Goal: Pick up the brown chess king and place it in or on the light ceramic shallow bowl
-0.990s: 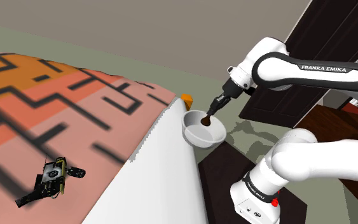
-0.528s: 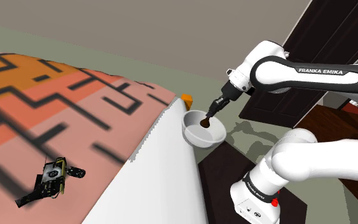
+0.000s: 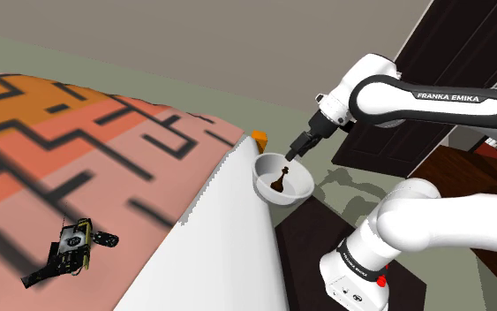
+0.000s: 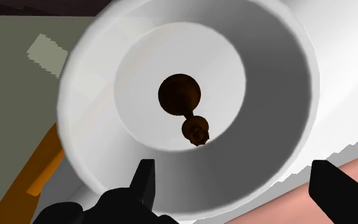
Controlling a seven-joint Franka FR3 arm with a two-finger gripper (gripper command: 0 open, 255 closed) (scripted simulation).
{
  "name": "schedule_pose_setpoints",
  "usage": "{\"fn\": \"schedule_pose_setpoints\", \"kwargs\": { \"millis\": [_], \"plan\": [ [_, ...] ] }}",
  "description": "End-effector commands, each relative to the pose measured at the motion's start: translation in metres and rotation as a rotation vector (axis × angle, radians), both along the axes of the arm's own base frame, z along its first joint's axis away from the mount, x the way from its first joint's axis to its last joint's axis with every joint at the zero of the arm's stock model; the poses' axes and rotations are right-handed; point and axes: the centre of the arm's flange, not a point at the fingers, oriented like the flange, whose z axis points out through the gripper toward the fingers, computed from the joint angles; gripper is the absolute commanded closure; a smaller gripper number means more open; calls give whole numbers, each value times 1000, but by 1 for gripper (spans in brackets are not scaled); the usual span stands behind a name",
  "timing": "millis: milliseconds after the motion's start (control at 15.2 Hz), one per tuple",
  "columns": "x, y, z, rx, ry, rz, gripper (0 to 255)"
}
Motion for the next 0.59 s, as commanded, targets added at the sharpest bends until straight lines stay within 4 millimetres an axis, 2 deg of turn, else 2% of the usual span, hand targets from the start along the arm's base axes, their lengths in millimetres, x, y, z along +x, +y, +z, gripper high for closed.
{"fn": "schedule_pose_setpoints", "kwargs": {
  "millis": [0,132,528],
  "plan": [
    [-5,-3,19,0,1,0,0],
    [-9,-8,42,0,1,0,0],
    [-9,-8,42,0,1,0,0]
  ]
}}
